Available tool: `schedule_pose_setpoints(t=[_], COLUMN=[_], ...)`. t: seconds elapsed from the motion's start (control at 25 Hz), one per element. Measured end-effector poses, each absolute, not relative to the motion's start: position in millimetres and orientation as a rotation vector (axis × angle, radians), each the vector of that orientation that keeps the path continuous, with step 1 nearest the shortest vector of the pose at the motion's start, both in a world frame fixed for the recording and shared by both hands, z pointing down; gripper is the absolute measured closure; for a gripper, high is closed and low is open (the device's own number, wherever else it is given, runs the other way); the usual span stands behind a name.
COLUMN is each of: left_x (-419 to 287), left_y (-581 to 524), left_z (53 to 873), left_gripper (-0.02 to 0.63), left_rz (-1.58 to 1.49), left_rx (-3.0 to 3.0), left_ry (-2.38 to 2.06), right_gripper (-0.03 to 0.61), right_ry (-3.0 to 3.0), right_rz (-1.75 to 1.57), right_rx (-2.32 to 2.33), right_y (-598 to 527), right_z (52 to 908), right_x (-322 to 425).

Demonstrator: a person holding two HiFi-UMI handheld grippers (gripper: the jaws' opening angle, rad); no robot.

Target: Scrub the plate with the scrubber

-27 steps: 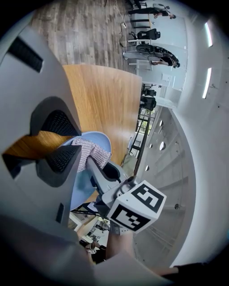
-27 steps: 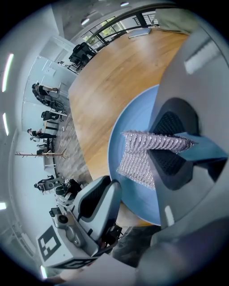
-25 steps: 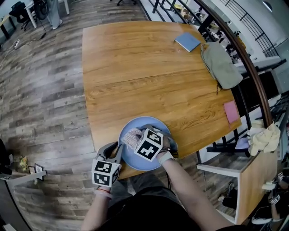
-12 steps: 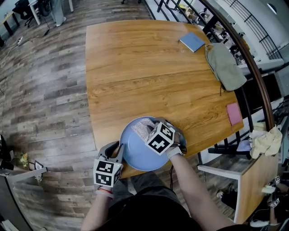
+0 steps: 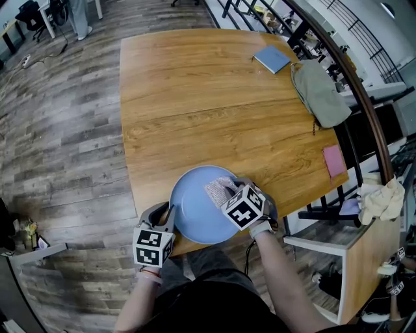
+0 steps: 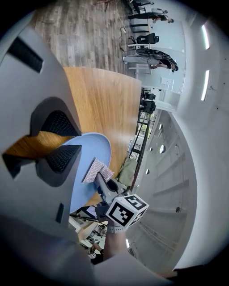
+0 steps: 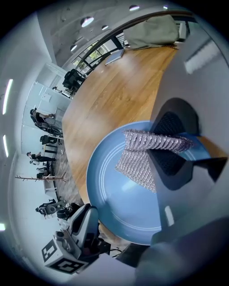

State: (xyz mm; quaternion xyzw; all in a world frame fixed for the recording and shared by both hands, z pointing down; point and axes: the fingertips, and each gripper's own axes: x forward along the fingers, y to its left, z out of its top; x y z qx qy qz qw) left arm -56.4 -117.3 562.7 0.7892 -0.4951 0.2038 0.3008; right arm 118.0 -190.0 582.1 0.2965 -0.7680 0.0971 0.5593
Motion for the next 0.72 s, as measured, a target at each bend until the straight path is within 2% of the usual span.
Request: schedule_pose_setpoints(t=[0.72], left_x=[-57.4], left_y=[-119.3], left_z=[562.7], left_gripper=[0.555], left_rz=[0.54], left_rx=[2.101], left_ry=[-1.306], right_gripper=[0.499], right_ry=[-1.756], right_rz=[0.225], right_rx=[0.57], right_y=[-116.8], right_z=[584.9], right_x=[108.6])
